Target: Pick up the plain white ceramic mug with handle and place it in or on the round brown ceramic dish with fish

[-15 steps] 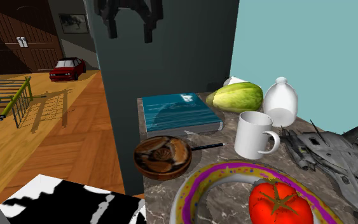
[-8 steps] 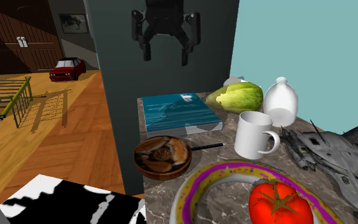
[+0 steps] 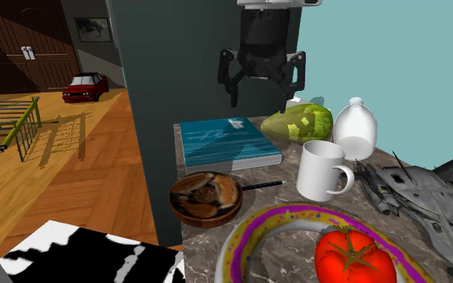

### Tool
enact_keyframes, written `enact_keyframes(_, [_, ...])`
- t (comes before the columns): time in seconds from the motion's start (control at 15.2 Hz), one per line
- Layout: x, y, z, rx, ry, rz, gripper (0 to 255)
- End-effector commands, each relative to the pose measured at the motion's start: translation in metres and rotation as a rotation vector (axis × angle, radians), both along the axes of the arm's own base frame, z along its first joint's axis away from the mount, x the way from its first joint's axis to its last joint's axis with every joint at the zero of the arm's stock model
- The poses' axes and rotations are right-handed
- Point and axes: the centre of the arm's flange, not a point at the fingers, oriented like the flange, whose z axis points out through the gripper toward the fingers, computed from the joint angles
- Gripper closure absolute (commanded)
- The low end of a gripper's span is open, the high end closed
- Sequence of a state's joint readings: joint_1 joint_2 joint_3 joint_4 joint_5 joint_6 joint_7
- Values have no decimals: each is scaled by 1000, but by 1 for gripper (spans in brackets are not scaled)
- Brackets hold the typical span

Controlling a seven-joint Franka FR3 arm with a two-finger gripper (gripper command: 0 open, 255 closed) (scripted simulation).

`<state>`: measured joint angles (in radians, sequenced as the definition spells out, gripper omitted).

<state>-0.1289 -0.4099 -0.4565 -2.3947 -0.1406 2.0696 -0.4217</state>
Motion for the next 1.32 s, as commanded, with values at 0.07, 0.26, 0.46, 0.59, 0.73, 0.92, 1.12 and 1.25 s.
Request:
enact_keyframes(0.07, [4,-31,-21,-13,1,11,0])
enact_keyframes(0.26, [10,-63,-40,-25,3,21,0])
enact_keyframes(0.46, [16,-93,-57,-36,5,30,0])
enact_keyframes(0.59, [17,-93,-68,-36,5,30,0])
enact_keyframes(0.73, [17,-93,-78,-36,5,30,0])
enact_keyframes(0.92, [18,-94,-94,-36,5,30,0])
enact_keyframes(1.12, [19,-94,-97,-36,5,30,0])
enact_keyframes(1.25, [19,-94,-97,-36,5,30,0])
